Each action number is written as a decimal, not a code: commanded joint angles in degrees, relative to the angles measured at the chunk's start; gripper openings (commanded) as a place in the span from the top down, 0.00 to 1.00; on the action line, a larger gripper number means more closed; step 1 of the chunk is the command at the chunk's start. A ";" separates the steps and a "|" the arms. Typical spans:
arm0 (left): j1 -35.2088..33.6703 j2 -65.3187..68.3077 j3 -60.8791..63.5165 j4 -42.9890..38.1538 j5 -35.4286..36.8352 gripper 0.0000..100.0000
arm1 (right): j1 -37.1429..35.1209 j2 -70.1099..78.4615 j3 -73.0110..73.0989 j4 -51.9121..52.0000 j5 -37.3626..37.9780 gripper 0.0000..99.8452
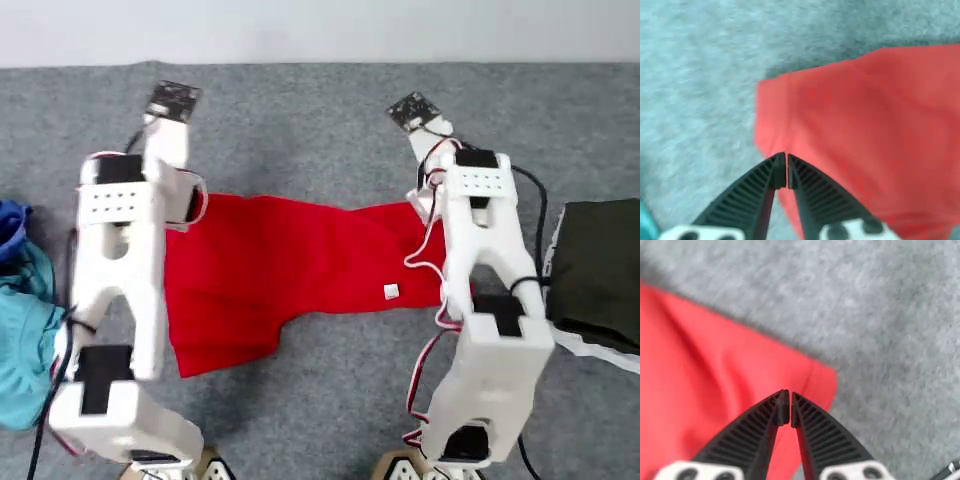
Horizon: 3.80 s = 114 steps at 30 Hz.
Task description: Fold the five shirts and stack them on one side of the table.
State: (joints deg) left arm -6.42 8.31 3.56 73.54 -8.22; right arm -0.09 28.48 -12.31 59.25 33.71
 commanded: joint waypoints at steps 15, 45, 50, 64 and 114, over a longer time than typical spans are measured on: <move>-4.40 23.74 -15.69 6.86 0.70 0.99 | 3.65 17.01 -18.46 0.40 -1.32 0.99; -4.66 23.56 -39.25 26.90 5.27 0.99 | 4.09 9.27 -32.70 33.71 -1.67 0.95; -8.62 18.02 -35.47 26.99 6.77 0.99 | 3.56 9.19 -32.88 38.99 -9.41 0.91; -15.21 -3.96 -12.88 26.99 6.51 0.99 | 0.40 9.10 -31.65 43.74 -23.91 0.88; -22.59 -4.57 -4.97 26.90 3.96 0.99 | 8.92 19.74 -39.74 43.56 -21.98 0.99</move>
State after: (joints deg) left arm -28.84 6.20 -1.54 98.77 -3.56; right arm 8.35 49.41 -47.30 100.48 10.51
